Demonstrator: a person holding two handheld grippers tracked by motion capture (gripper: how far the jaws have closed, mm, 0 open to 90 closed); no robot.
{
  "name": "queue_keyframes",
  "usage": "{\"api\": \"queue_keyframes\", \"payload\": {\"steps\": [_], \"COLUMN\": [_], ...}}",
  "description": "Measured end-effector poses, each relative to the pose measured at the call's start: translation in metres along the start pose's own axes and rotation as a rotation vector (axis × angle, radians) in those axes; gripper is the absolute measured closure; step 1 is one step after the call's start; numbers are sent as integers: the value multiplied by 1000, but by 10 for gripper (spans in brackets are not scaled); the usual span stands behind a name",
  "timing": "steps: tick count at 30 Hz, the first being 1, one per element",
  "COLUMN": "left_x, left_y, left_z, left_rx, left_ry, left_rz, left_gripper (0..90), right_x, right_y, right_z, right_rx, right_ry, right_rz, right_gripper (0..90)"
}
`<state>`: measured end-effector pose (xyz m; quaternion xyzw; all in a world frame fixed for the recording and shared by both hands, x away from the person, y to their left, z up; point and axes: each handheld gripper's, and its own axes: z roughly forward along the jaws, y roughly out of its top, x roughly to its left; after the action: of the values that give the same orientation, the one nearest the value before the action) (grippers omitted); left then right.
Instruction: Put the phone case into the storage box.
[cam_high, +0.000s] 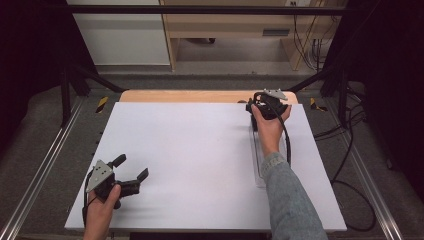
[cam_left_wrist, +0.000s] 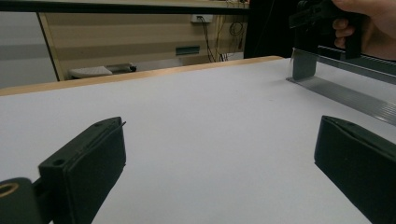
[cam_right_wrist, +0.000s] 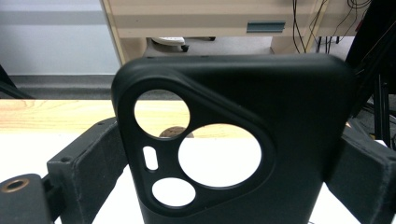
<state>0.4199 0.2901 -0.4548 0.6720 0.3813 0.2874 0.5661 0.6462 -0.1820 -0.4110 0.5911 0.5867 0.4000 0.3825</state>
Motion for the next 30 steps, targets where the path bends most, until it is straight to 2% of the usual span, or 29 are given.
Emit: {"api": "queue_keyframes", "payload": {"steps": [15, 19, 30], "left_x": [0, 0, 0], "left_y": [0, 0, 0], "left_z": [0, 0, 0], "left_rx": [1, 2, 0], "left_ry": [1, 1, 4], "left_rz": [1, 1, 4], "left_gripper": [22, 22, 22], "right_x": [-4, -2, -2], "right_y": [5, 10, 19], "right_z": [-5, -11, -24], "right_rx": [-37, -88, -163], "right_ry": [2, -6, -25], "right_rz": [18, 13, -2], "right_gripper": [69, 84, 94]}}
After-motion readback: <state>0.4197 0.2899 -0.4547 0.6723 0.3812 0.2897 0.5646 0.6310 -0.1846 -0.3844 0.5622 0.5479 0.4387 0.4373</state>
